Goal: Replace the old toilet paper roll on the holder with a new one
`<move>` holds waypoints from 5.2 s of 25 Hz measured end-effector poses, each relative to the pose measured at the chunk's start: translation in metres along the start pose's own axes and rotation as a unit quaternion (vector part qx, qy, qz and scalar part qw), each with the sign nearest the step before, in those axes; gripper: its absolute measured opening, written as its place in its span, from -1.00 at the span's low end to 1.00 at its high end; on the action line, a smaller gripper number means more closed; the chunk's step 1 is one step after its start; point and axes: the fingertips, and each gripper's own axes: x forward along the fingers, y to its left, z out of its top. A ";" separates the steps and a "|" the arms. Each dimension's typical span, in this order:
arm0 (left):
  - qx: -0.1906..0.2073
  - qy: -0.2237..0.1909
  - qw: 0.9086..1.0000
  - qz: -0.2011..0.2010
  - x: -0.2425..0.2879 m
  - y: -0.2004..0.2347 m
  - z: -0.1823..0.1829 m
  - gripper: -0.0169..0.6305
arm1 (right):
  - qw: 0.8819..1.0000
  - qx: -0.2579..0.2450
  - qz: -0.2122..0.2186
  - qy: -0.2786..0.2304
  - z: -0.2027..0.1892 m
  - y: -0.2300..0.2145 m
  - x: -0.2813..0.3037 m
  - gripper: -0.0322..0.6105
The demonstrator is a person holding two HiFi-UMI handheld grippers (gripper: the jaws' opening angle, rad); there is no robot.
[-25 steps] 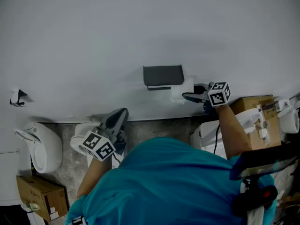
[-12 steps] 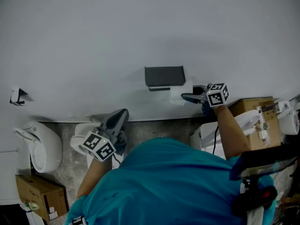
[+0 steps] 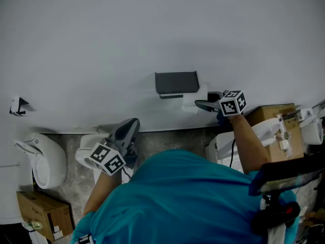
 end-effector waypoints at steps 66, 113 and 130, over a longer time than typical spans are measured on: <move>-0.008 -0.003 1.000 0.000 0.000 -0.004 -0.005 -0.92 | 0.990 -0.013 -0.140 0.020 0.002 0.022 0.035 -0.19; 0.007 -0.005 1.000 -0.016 0.013 0.006 0.012 -0.92 | 0.981 -0.019 -0.153 -0.118 0.076 0.038 -0.034 -0.22; 0.041 -0.035 0.998 -0.017 0.031 0.012 0.064 -0.92 | 0.967 -0.095 -0.063 -0.226 0.131 0.102 -0.056 -0.70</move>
